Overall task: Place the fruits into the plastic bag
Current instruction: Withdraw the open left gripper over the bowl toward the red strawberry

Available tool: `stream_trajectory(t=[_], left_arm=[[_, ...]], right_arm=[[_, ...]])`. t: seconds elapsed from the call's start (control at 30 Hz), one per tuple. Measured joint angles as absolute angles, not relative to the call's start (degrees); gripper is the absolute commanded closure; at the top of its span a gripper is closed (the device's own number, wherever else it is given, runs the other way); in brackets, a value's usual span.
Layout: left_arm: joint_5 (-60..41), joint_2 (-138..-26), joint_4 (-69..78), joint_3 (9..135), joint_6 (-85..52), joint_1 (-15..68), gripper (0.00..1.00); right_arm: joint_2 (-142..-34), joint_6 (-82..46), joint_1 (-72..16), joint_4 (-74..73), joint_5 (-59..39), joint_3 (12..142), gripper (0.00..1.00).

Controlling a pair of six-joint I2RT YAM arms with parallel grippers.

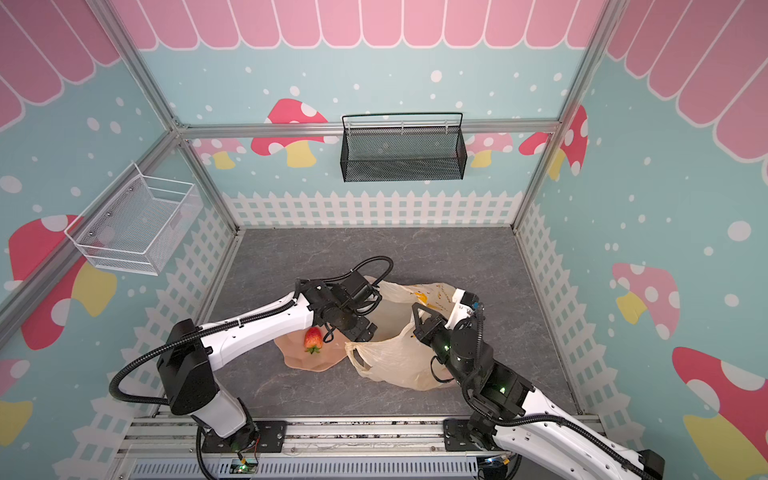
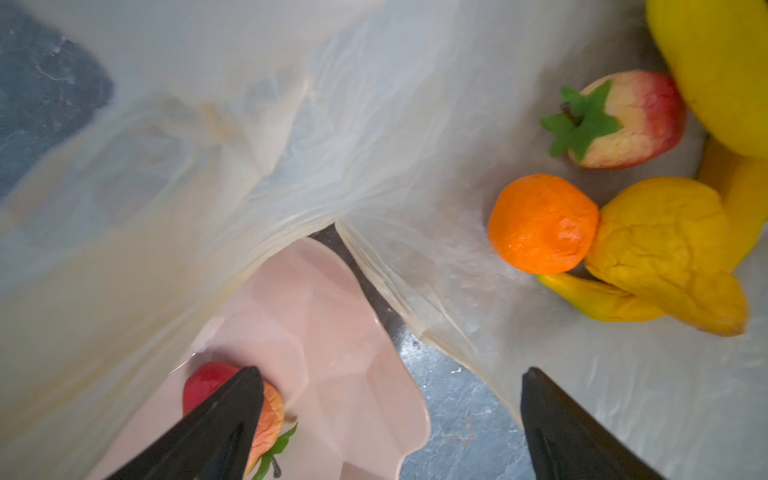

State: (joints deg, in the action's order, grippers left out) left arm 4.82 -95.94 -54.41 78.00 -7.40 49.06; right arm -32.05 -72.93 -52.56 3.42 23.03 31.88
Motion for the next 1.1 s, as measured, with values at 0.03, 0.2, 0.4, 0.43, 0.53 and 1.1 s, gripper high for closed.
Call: stream_trajectory(t=[0.03, 0.2, 0.4, 0.43, 0.53, 1.1], left_arm=[[5.5, -95.9, -54.7, 77.9, -7.0, 48.9, 0.03], [8.6, -95.8, -56.9, 76.5, -6.4, 48.1, 0.03], [9.9, -92.8, -59.0, 73.0, -5.1, 47.6, 0.03], [9.8, -91.9, -58.9, 72.1, -4.4, 47.6, 0.03], [9.0, -88.8, -58.7, 69.3, -2.5, 47.6, 0.03], [7.0, -76.9, -54.4, 59.4, 3.7, 47.5, 0.0]], right_arm=[[-32.1, -72.9, -52.6, 3.4, 23.0, 31.9, 1.0], [-32.1, -72.9, -52.6, 3.4, 23.0, 31.9, 1.0], [-32.1, -72.9, -52.6, 3.4, 23.1, 31.9, 1.0], [-32.1, -72.9, -52.6, 3.4, 23.1, 31.9, 1.0], [-32.1, -72.9, -52.6, 3.4, 23.1, 31.9, 1.0], [-30.9, -72.9, -52.6, 3.4, 23.2, 31.6, 1.0]])
